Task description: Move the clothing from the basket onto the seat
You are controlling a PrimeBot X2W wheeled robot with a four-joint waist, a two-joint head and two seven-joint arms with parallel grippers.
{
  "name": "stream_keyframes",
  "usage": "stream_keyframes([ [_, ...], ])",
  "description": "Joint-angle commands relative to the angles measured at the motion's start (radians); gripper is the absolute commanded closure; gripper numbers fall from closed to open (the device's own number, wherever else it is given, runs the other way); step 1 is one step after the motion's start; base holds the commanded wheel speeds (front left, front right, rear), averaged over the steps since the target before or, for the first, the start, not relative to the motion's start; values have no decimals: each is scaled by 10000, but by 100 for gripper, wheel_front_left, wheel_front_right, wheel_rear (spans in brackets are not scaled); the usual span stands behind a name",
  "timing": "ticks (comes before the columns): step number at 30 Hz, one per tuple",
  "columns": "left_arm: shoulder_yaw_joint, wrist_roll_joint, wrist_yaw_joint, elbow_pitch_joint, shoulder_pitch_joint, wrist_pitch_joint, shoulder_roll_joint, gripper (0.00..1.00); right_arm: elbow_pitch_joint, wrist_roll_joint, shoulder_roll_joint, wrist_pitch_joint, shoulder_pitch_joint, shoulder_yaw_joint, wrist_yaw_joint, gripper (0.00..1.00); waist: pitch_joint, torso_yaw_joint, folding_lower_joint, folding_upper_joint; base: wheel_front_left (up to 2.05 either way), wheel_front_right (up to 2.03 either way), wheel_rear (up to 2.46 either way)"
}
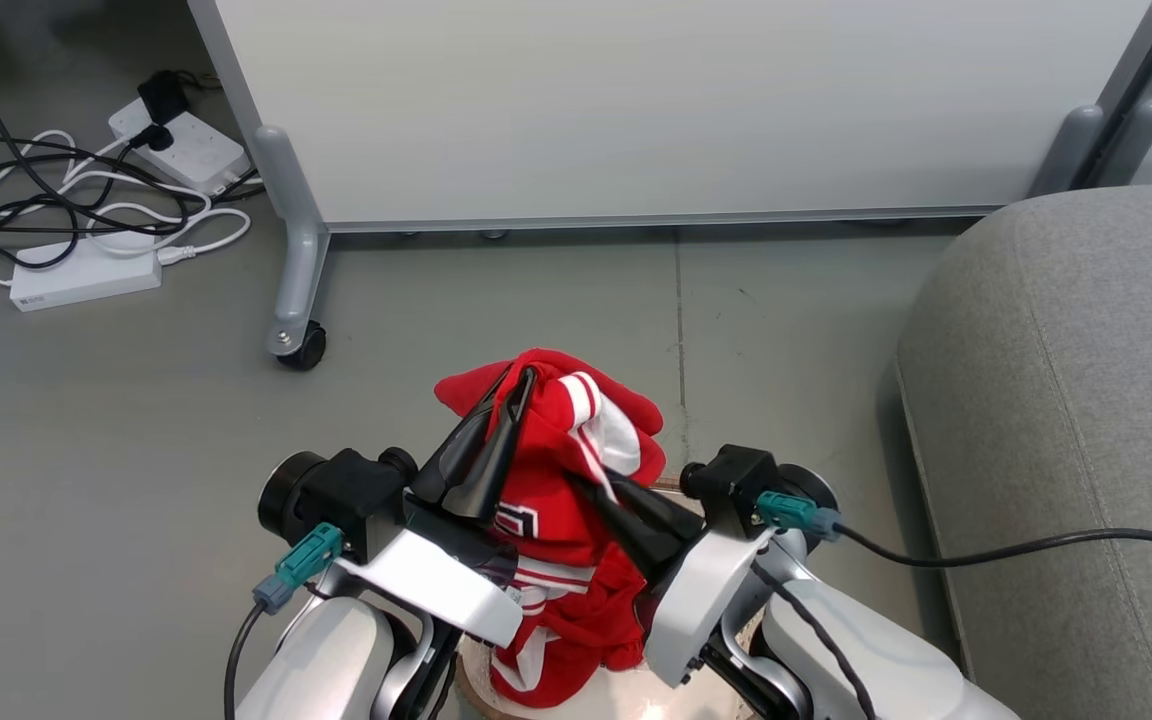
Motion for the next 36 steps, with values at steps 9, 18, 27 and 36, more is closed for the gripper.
stream_keyframes([
  [9,-31,253,-32,-584,128,-164,197,0,-377,-438,-49,-207,-137,-1540,21,100,10,-373,0,0,0,0,0],
  [18,-799,630,-224,-797,397,224,696,0,-644,-1474,-44,-194,357,-3357,19,100,54,-766,0,0,0,0,0],
  [27,-1646,729,-365,-866,580,694,1179,0,-557,-1746,-49,-191,617,-4046,19,100,158,-1409,0,0,0,0,0],
  [36,-1828,670,-319,-1055,557,811,1466,0,-685,-1877,-55,-192,642,-4383,19,100,377,-2244,0,0,0,0,0],
])
